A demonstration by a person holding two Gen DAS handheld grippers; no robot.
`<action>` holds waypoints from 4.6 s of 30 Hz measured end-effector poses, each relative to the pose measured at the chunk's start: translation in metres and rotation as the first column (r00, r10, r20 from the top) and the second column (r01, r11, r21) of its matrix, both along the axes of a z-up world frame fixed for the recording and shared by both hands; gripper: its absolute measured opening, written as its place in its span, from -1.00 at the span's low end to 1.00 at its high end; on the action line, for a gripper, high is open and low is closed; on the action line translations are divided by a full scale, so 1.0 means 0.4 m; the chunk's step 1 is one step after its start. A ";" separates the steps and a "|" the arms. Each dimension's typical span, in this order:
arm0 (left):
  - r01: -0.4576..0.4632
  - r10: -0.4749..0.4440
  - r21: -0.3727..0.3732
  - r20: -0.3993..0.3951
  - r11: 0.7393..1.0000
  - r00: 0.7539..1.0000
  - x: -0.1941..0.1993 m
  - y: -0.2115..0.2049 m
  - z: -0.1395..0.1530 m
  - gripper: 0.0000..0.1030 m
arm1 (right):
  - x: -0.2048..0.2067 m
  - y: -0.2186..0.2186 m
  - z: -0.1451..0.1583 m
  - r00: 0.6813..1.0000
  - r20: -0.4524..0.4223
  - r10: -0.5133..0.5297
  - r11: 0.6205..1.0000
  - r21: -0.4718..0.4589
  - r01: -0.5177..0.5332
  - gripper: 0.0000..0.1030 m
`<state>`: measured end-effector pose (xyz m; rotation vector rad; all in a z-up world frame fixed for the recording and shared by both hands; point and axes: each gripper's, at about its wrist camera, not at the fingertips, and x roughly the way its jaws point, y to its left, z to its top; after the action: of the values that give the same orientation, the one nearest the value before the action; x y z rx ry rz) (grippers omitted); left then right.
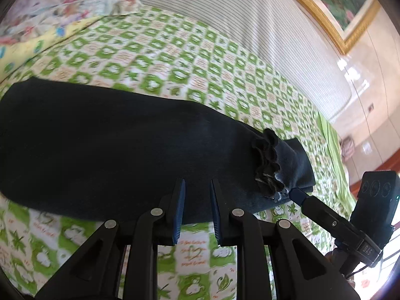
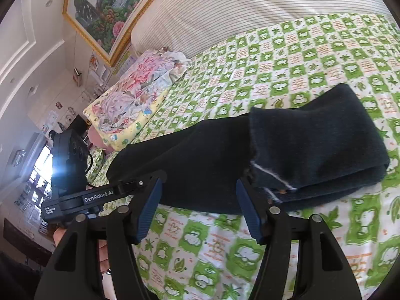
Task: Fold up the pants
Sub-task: 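Fold the cuffs over toward the waistband with the right gripper and release, then grasp the folded pants end with the left gripper and lift it, then grasp the pants with the right gripper while the left gripper lifts its end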
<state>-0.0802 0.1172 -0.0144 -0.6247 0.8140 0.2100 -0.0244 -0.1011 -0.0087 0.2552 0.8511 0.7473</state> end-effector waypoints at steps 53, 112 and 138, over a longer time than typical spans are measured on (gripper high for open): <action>-0.440 0.473 -0.330 0.022 0.835 0.881 -0.343 0.342 -0.111 -0.17 | 0.154 0.673 0.042 0.805 -0.001 0.593 0.769 -0.297 -0.567 0.24; -0.161 0.183 -0.095 0.326 0.982 0.927 -0.103 0.108 0.216 -0.63 | 0.251 0.426 0.207 0.882 0.051 0.469 0.881 0.045 -0.472 -0.88; 0.174 -0.175 0.021 0.217 0.984 0.960 0.193 -0.263 0.205 -0.63 | 0.256 -0.073 0.183 0.985 0.038 0.171 0.954 0.243 -0.175 -0.91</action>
<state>-0.0031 0.0119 0.0674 -0.5597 0.6522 -0.0195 0.0778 -0.1303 0.0647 0.3979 0.7708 1.0199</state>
